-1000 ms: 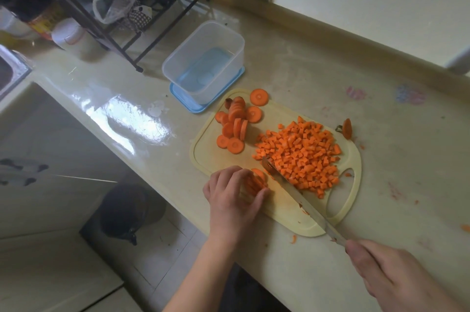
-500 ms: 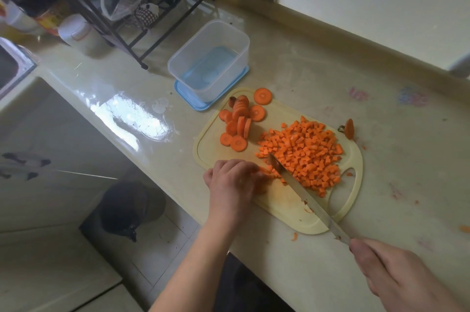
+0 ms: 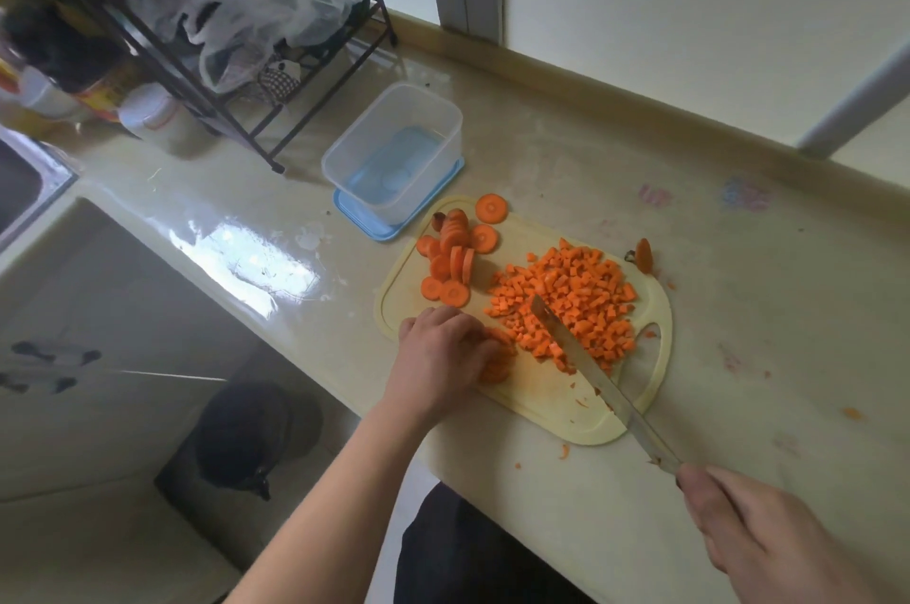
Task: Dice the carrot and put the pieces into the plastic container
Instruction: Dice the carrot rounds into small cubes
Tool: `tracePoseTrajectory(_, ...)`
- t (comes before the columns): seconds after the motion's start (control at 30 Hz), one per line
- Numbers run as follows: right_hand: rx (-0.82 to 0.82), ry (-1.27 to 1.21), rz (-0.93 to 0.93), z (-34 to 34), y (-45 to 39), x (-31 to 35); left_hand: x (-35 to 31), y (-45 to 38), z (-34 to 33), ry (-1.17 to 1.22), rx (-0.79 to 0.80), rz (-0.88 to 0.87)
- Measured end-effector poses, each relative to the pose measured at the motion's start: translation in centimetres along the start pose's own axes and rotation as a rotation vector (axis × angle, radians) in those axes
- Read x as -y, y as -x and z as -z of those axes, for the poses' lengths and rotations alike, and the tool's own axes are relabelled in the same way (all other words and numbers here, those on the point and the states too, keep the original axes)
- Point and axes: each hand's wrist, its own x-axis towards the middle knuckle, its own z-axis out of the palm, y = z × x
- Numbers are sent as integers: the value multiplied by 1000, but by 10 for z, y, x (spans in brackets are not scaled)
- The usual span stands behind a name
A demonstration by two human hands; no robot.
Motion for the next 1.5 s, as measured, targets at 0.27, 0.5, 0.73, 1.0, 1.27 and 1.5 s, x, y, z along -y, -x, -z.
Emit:
tracePoseTrajectory(0.27,-106,-69,-89,-18,20,14,25,-19,18,-100,341,-630)
tracePoseTrajectory(0.5,-171,-142,-89,-33,25,26,29,-27,17,-9,313,-734)
tracePoseTrajectory(0.73,-219,-155,-96,-42,29,23,27,-28,11,-42,274,-719)
tracePoseTrajectory(1.0,-189,-141,-82,-46,28,18,26,-6,0,-102,15,-660)
tracePoseTrajectory(1.27,-19,4,-21,-53,-6,12,10,29,-19,-18,-188,-224)
tracePoseTrajectory(1.5,98,74,71,-36,-44,-1,-6,38,-45,30,-325,-81)
